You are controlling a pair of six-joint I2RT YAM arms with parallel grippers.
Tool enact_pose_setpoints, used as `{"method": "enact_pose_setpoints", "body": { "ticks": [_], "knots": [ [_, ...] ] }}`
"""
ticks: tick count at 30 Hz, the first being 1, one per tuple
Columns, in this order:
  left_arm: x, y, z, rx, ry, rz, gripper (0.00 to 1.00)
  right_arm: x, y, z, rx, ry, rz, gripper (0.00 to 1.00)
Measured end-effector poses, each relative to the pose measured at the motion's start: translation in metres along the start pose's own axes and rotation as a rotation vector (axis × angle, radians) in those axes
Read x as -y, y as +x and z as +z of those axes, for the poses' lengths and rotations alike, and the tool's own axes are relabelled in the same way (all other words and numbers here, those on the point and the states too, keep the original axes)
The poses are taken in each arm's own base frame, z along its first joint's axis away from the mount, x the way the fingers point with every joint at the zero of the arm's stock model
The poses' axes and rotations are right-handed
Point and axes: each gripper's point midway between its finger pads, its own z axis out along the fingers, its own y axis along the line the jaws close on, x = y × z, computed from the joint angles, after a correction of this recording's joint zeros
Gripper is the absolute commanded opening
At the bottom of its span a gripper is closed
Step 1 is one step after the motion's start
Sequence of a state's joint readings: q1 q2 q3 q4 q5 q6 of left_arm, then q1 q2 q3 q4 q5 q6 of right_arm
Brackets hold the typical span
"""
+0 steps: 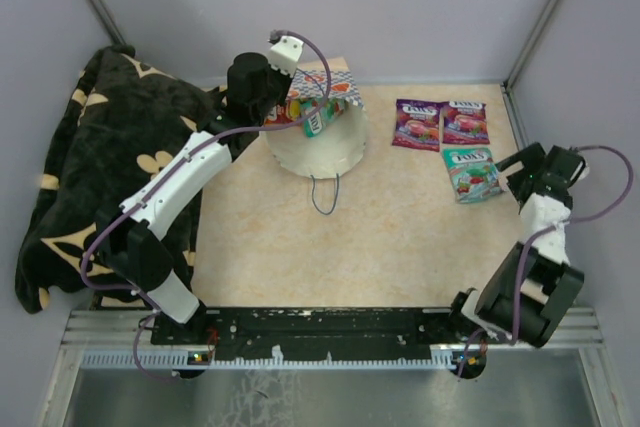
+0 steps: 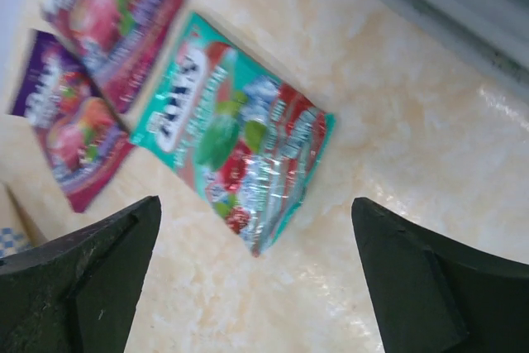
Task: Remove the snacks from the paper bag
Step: Move the snack to the center of the board.
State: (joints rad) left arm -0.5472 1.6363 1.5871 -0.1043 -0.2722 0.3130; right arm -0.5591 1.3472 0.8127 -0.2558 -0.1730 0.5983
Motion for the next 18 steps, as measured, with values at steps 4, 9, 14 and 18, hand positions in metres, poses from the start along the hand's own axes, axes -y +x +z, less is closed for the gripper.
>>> {"method": "enact_pose_setpoints", "body": {
  "ticks": [4, 9, 14, 18],
  "knots": [
    [0.0, 0.0, 0.0, 0.001, 0.001, -0.002, 0.06, -0.053, -0.038, -0.057, 0.235, -0.167, -0.081, 0.99],
    [0.001, 0.0, 0.0, 0.002, 0.004, -0.002, 0.06, -0.123, -0.029, -0.104, 0.336, -0.583, -0.055, 0.99],
    [0.0, -0.001, -0.002, 0.008, 0.001, -0.003, 0.06, -0.19, 0.054, -0.086, 0.046, -0.625, -0.216, 0.99],
    [-0.002, -0.002, -0.007, 0.016, -0.001, -0.005, 0.07, -0.25, 0.105, -0.142, 0.005, -0.837, -0.363, 0.99]
  ]
}}
